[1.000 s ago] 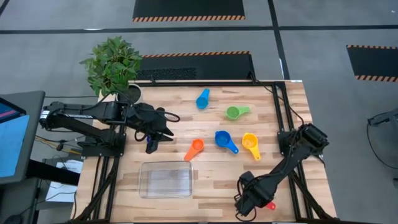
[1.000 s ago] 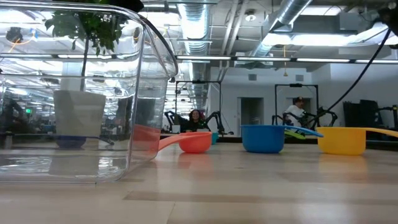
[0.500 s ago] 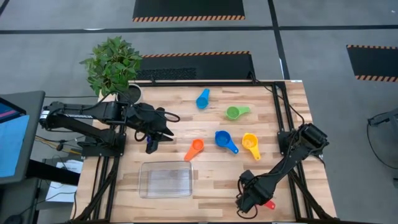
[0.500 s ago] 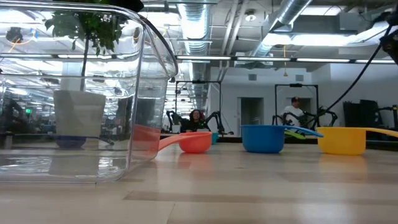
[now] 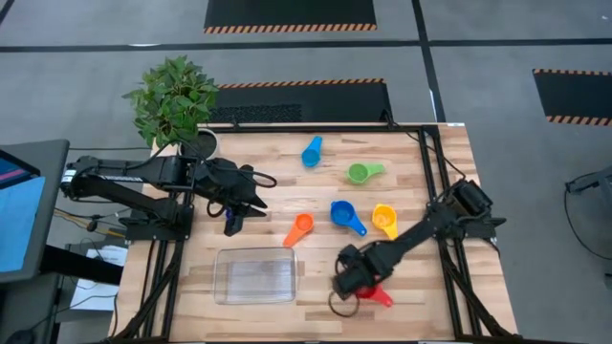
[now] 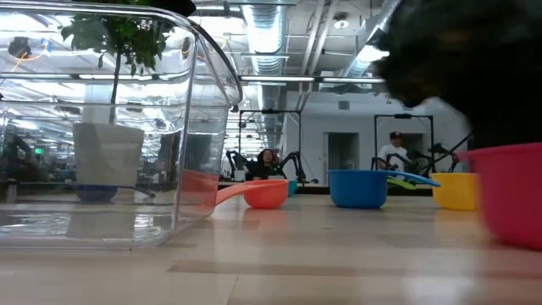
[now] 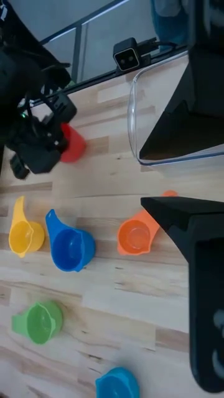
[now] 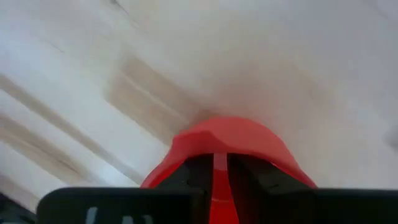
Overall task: Nest measuring cups in basket
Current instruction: Put the red measuring cup into the transparent bin
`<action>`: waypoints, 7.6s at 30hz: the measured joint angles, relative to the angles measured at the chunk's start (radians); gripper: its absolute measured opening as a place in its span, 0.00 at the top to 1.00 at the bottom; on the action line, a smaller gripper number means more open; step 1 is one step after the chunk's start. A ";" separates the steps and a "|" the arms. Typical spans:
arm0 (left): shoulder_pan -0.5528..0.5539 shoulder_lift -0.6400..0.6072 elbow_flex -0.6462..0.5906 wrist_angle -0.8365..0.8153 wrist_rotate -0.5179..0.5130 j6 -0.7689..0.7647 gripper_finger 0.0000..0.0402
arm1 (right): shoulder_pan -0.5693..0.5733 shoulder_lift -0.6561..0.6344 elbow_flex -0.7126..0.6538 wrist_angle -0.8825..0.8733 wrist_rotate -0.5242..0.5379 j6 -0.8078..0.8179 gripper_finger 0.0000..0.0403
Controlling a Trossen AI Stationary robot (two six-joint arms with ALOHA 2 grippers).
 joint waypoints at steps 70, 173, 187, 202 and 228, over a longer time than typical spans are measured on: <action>-0.063 -0.194 0.001 -0.474 0.041 -0.382 0.77 | -0.186 0.015 0.480 -0.437 0.128 -0.648 0.68; -0.366 -0.205 0.000 -0.363 -0.376 -0.310 0.77 | -0.206 0.115 0.741 -0.665 0.074 -0.757 0.98; -0.366 -0.246 0.000 -0.423 -0.377 -0.310 0.77 | -0.278 0.161 0.860 -0.190 0.207 -0.937 0.98; -0.365 -0.299 0.000 -0.426 -0.414 -0.314 0.77 | -0.267 0.313 0.886 0.070 0.166 -1.219 0.98; -0.365 -0.301 0.000 -0.423 -0.426 -0.333 0.77 | -0.239 0.429 0.886 0.108 0.097 -1.334 0.98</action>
